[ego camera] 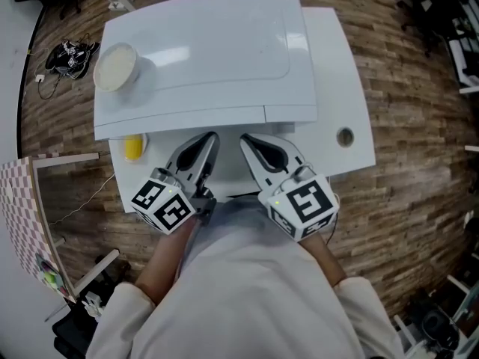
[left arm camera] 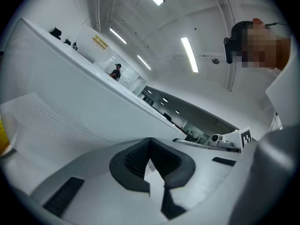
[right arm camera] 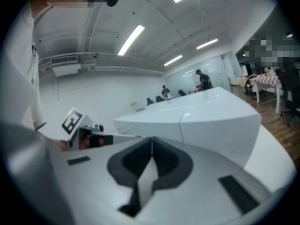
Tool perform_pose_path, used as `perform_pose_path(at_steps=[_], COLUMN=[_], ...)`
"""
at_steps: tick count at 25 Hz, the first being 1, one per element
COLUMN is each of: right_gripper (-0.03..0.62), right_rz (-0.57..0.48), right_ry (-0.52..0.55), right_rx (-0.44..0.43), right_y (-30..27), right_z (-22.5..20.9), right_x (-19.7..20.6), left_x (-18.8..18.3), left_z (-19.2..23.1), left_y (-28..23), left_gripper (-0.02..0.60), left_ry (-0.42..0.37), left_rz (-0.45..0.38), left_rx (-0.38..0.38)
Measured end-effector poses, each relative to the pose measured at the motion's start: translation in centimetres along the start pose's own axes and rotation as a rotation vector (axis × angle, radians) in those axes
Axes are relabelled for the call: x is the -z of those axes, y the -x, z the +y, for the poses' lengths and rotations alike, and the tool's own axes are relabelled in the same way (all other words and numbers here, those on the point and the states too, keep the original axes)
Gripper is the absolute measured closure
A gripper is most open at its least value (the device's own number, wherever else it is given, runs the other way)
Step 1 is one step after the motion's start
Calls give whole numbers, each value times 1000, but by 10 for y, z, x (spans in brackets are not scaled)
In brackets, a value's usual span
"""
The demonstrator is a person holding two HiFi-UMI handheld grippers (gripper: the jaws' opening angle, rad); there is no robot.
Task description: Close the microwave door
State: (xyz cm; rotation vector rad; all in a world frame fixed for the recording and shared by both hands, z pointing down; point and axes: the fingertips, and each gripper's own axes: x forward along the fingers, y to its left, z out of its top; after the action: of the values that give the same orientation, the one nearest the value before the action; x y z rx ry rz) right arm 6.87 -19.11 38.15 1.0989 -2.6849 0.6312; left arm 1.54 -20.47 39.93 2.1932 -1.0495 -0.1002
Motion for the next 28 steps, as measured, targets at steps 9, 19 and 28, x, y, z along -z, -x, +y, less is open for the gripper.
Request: perform_pose_path(at_steps=[9,19,28], right_gripper=[571,571,571], right_rz=[-34,-65,-89], right_ry=[-15,-37,-38], right_rx=[71,113,112], right_y=[31,57,74], right_z=[-9,-10,-15], right_x=[2,3,0], left_x=[15,16,15], left_z=[-15,-32,-42], left_y=[9,22,24], left_gripper=[565,565,565], left_ry=[8,-47,-65], left_rz=[9,5,-1], left_rx=[27,53,70])
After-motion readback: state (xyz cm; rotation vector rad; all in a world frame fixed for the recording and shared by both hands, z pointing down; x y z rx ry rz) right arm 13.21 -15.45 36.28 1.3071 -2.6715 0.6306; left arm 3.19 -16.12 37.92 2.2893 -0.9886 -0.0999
